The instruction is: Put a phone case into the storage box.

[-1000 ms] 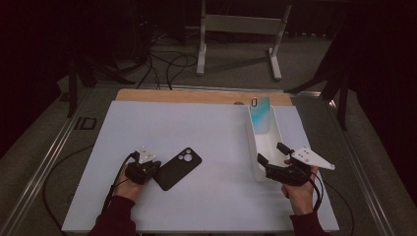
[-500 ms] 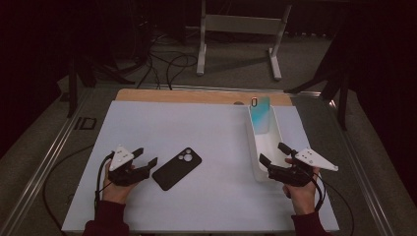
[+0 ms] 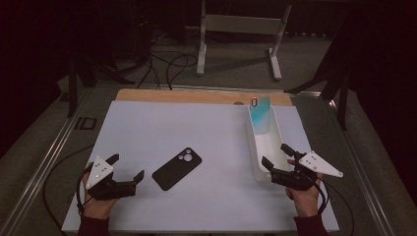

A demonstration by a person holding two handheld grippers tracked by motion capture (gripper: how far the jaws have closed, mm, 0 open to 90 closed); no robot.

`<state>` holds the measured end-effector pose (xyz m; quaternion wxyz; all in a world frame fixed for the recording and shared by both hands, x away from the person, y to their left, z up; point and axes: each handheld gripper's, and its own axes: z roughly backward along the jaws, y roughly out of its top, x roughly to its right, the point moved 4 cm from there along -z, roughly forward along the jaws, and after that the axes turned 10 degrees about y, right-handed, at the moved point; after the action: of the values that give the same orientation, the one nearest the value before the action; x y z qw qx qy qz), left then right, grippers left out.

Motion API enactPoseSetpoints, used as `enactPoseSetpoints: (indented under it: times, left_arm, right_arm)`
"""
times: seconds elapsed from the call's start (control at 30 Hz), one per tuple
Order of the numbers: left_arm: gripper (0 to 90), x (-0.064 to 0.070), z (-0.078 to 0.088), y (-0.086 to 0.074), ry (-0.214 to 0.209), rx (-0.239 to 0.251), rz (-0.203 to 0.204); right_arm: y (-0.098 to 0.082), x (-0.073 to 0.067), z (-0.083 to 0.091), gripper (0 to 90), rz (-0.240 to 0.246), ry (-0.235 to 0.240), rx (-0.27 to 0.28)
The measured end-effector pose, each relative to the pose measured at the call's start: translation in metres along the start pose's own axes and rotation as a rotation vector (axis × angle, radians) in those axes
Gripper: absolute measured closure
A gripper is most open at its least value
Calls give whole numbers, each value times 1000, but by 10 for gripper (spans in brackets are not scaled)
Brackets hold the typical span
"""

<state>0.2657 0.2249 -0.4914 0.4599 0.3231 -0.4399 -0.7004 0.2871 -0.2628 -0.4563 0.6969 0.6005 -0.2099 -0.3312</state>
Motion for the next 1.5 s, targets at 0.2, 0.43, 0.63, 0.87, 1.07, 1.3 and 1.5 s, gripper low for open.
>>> enactPoseSetpoints:
  times: [0.2,0.43,0.63,0.87,1.07,1.3,1.5]
  left_arm:
    - [0,2,-4,0,-18,-34,-7]
    - [0,6,-14,1,-22,-110,-29]
    - [0,20,-31,6,-73,-200,-76]
    - [0,34,-56,6,-130,-290,-101]
    - [0,47,-73,4,-152,-345,-127]
    - [0,62,-93,-5,-184,-450,-194]
    - [10,66,-103,-12,-203,-496,-202]
  right_arm:
    - [-4,1,-2,124,-24,9,-37]
    - [-6,1,-3,115,-41,8,-62]
    - [-5,2,-3,108,-37,-4,-67]
    - [-4,2,-3,109,-35,-8,-73]
    - [-4,2,-4,109,-28,-12,-78]
    - [-4,2,-4,109,-18,-20,-81]
    - [-4,2,-5,109,-20,-19,-82]
